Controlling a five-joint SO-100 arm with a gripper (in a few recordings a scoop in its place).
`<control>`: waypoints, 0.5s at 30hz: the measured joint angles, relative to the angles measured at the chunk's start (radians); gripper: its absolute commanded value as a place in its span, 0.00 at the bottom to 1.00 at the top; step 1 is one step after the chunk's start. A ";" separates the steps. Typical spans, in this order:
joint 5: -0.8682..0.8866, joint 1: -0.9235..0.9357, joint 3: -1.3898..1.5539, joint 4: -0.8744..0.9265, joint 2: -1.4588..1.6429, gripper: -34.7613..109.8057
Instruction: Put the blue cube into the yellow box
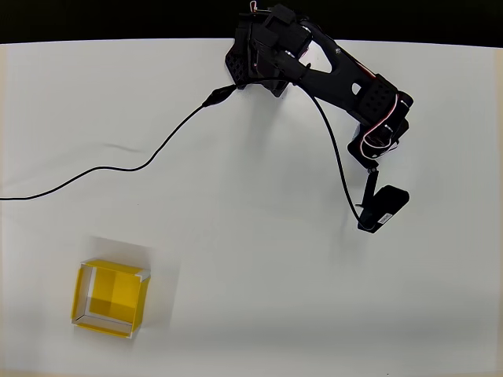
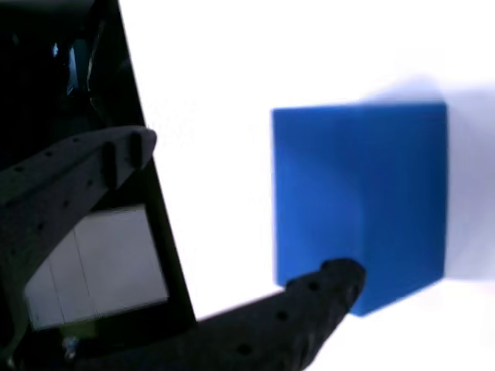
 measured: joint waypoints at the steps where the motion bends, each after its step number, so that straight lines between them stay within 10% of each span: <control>1: -0.005 0.000 -0.002 -0.006 -0.009 0.55; 15: -0.009 -0.037 0.000 -0.112 -0.126 0.53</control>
